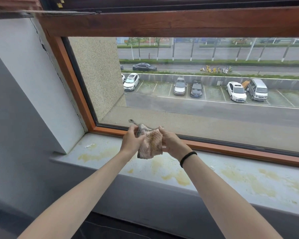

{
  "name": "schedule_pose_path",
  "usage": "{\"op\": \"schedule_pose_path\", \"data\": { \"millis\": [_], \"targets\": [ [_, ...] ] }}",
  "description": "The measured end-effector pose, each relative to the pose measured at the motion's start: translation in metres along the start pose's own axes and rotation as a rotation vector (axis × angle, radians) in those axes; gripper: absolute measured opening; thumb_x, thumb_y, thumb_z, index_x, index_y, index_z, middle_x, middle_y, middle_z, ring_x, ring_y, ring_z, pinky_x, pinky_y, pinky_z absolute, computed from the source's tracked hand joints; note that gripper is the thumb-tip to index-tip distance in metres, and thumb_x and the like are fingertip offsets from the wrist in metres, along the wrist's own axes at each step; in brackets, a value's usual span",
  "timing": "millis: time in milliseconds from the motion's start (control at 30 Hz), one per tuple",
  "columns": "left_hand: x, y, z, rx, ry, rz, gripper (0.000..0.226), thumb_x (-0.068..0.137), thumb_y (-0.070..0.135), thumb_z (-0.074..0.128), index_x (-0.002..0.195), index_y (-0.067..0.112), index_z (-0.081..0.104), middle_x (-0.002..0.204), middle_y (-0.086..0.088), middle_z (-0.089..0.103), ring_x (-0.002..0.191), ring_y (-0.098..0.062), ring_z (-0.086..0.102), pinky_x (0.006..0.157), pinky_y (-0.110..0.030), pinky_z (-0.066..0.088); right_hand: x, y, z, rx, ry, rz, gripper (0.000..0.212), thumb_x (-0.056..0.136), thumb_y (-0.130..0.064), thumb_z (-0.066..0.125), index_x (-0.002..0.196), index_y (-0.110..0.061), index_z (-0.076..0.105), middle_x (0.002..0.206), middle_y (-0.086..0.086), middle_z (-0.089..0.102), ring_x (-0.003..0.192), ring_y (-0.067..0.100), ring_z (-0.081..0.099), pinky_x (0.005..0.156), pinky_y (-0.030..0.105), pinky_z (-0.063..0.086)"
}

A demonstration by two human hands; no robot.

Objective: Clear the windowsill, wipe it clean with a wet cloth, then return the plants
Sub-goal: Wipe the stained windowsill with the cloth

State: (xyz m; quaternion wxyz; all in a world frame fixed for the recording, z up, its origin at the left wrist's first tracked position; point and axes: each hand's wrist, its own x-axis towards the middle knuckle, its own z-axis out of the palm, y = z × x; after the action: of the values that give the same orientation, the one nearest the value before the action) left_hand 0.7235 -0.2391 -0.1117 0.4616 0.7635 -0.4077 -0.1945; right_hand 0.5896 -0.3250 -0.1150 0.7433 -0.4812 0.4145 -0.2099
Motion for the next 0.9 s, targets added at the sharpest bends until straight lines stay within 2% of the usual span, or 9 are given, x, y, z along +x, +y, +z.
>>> {"op": "schedule_pose_path", "data": {
  "millis": [167, 267, 333, 400, 500, 600, 700, 767, 900],
  "targets": [
    [-0.03, 0.018, 0.022, 0.42, -0.163, 0.438, 0.033, 0.089, 0.03, 0.058, 0.121, 0.023, 0.057, 0.117, 0.004, 0.056, 0.104, -0.018, 0.054, 0.079, -0.037, 0.051, -0.001, 0.001, 0.007, 0.159, -0.01, -0.033, 0.039, 0.091, -0.051, 0.052, 0.101, -0.017, 0.067, 0.09, 0.003, 0.066, 0.079, 0.02, 0.059, 0.06, 0.032, 0.053],
    [-0.038, 0.011, 0.027, 0.334, -0.029, 0.509, 0.03, 0.089, 0.027, 0.06, 0.117, 0.018, 0.06, 0.117, 0.005, 0.057, 0.108, -0.014, 0.053, 0.078, -0.036, 0.052, 0.003, 0.003, 0.001, 0.352, 0.011, 0.024, 0.052, 0.091, -0.057, 0.047, 0.107, -0.011, 0.066, 0.094, 0.005, 0.068, 0.074, 0.019, 0.063, 0.055, 0.028, 0.051],
    [-0.043, 0.006, 0.025, 0.209, 0.072, 0.511, 0.02, 0.089, 0.018, 0.06, 0.109, 0.013, 0.06, 0.106, 0.001, 0.058, 0.093, -0.014, 0.058, 0.071, -0.037, 0.054, -0.002, 0.003, -0.005, 0.528, -0.057, 0.036, 0.061, 0.095, -0.06, 0.033, 0.101, -0.008, 0.064, 0.089, 0.01, 0.07, 0.072, 0.022, 0.067, 0.058, 0.028, 0.054],
    [-0.042, 0.001, 0.023, 0.144, 0.152, 0.441, 0.018, 0.09, 0.01, 0.057, 0.108, 0.01, 0.056, 0.103, -0.002, 0.057, 0.087, -0.015, 0.058, 0.071, -0.04, 0.052, -0.002, 0.003, -0.011, 0.596, -0.073, 0.022, 0.067, 0.097, -0.059, 0.02, 0.103, -0.007, 0.062, 0.096, 0.014, 0.068, 0.083, 0.026, 0.067, 0.066, 0.032, 0.054],
    [-0.036, 0.002, 0.023, 0.099, 0.174, 0.335, 0.03, 0.09, 0.015, 0.058, 0.118, 0.009, 0.049, 0.111, -0.003, 0.052, 0.1, -0.017, 0.053, 0.08, -0.03, 0.046, -0.004, 0.006, -0.012, 0.522, -0.038, 0.028, 0.06, 0.1, -0.05, 0.016, 0.107, -0.01, 0.059, 0.115, 0.018, 0.063, 0.099, 0.029, 0.06, 0.073, 0.036, 0.049],
    [-0.032, 0.008, 0.03, 0.004, -0.082, 0.206, 0.054, 0.084, 0.039, 0.067, 0.128, 0.017, 0.044, 0.119, 0.0, 0.046, 0.103, -0.014, 0.053, 0.079, -0.027, 0.048, -0.007, 0.009, -0.009, 0.337, -0.011, -0.007, 0.03, 0.099, -0.03, 0.036, 0.096, -0.013, 0.061, 0.098, 0.011, 0.063, 0.083, 0.023, 0.058, 0.063, 0.031, 0.047],
    [-0.034, 0.013, 0.033, -0.204, -0.236, 0.068, 0.068, 0.079, 0.041, 0.073, 0.134, 0.02, 0.04, 0.121, 0.002, 0.048, 0.098, -0.006, 0.057, 0.07, -0.013, 0.05, -0.015, 0.003, -0.004, 0.177, -0.033, -0.063, 0.014, 0.09, -0.017, 0.061, 0.1, -0.009, 0.065, 0.086, 0.005, 0.067, 0.079, 0.018, 0.063, 0.07, 0.034, 0.053],
    [-0.031, 0.012, 0.033, -0.315, -0.26, -0.02, 0.058, 0.081, 0.035, 0.072, 0.13, 0.019, 0.045, 0.115, 0.001, 0.059, 0.1, -0.01, 0.061, 0.077, -0.022, 0.052, -0.013, 0.003, -0.005, 0.134, 0.001, -0.077, 0.023, 0.083, -0.007, 0.068, 0.106, -0.005, 0.061, 0.091, 0.008, 0.067, 0.084, 0.021, 0.065, 0.077, 0.039, 0.056],
    [-0.022, 0.014, 0.022, -0.694, -0.202, -0.444, 0.005, 0.093, 0.007, 0.054, 0.098, 0.008, 0.053, 0.086, -0.011, 0.063, 0.069, -0.021, 0.06, 0.055, -0.029, 0.048, -0.012, 0.0, -0.007, 0.067, 0.13, -0.095, 0.015, 0.088, 0.004, 0.051, 0.083, -0.01, 0.055, 0.078, 0.005, 0.058, 0.068, 0.016, 0.056, 0.06, 0.03, 0.048]
  ]
}}
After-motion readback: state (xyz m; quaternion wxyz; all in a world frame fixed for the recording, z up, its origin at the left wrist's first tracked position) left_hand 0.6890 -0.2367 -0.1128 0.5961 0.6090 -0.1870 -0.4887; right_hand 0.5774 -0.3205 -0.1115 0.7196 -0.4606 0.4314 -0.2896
